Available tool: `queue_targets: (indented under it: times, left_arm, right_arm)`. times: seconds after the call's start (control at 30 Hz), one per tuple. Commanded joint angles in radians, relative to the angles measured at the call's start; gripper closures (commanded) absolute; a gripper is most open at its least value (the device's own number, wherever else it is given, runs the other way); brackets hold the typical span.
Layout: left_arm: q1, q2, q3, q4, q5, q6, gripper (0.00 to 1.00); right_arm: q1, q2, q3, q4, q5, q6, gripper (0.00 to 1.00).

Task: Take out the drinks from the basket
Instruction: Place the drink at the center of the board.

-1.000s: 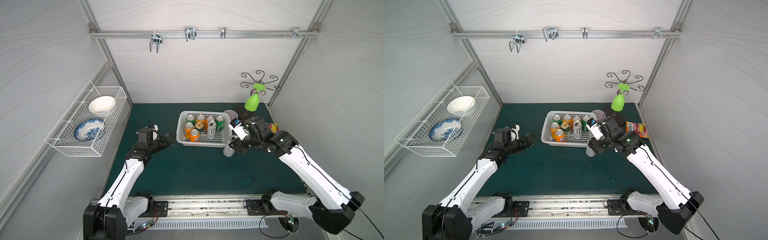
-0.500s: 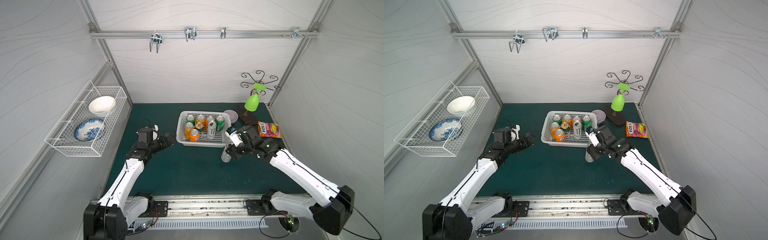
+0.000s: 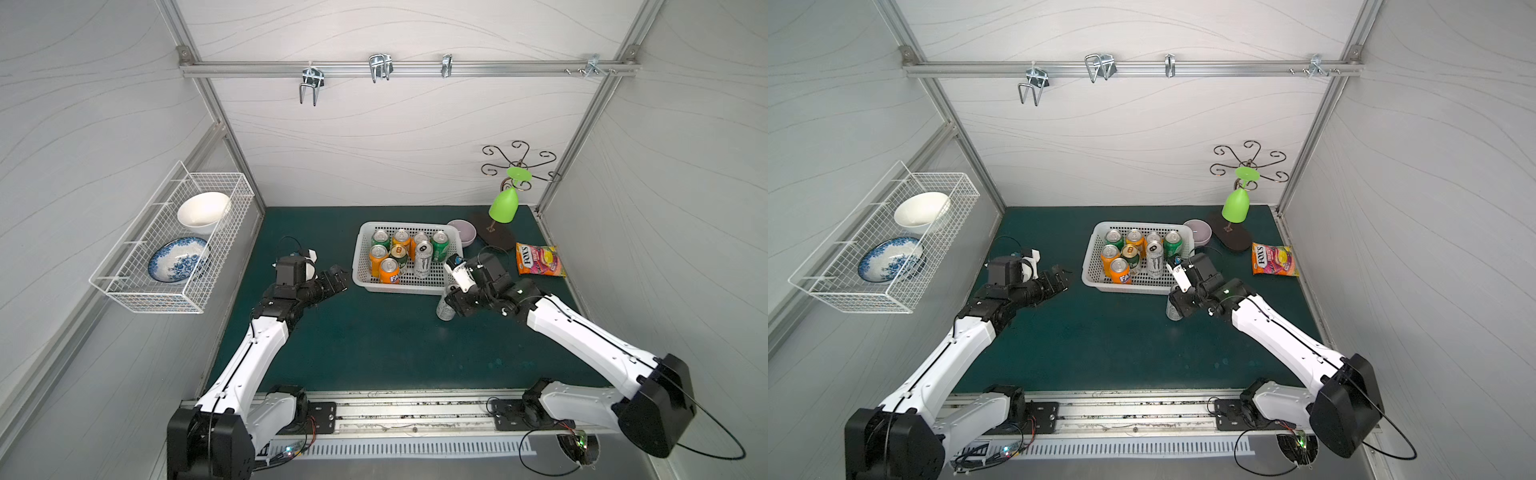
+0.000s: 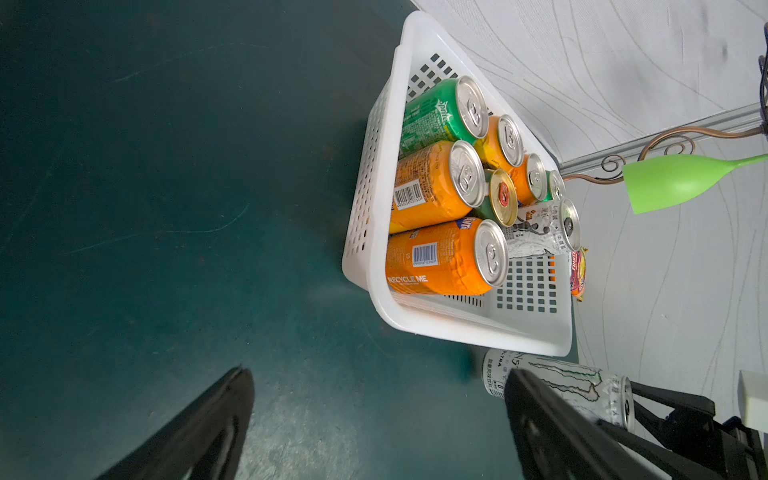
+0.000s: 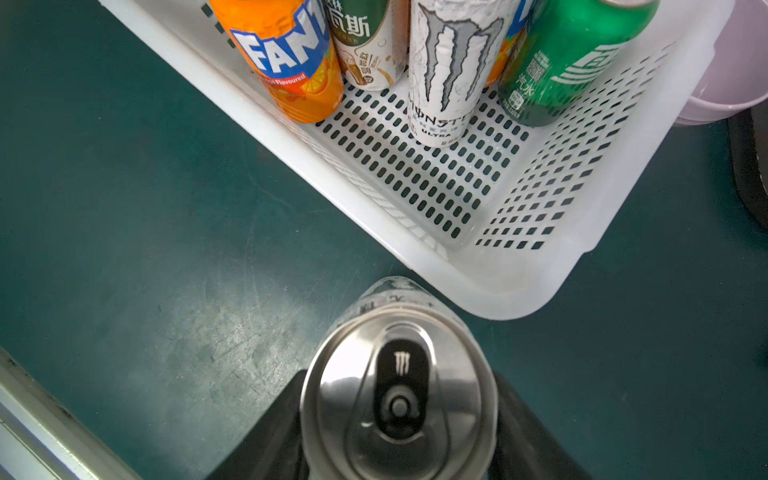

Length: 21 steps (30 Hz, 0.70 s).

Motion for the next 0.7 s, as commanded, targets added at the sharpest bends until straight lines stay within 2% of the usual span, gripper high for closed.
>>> queue_targets:
  times: [0.0,0.2,0.37,0.47,0.67]
  left_arm:
    - [0.006,-0.003,0.003,0.035,0.005,0.019,0.02]
    - [0.006,-0.005,0.002,0.034,0.004,0.018,0.01]
    - [0.005,-0.008,0.008,0.031,0.005,0.016,0.01]
    - [0.005,-0.012,0.012,0.029,0.007,0.016,0.01]
    - [0.005,-0.017,0.013,0.023,0.007,0.016,0.01]
  right_arm:
    - [0.005,0.015,0.02,0.098,0.025,-0.029,0.6]
    - [0.006,0.043,0.001,0.095,0.032,-0.037,0.54]
    - [0.005,0.043,-0.013,0.091,0.03,-0.034,0.46]
    - [0.005,0.029,-0.014,0.089,0.032,-0.034,0.38]
    - [0.005,0.005,0.024,0.042,0.015,-0.045,0.14]
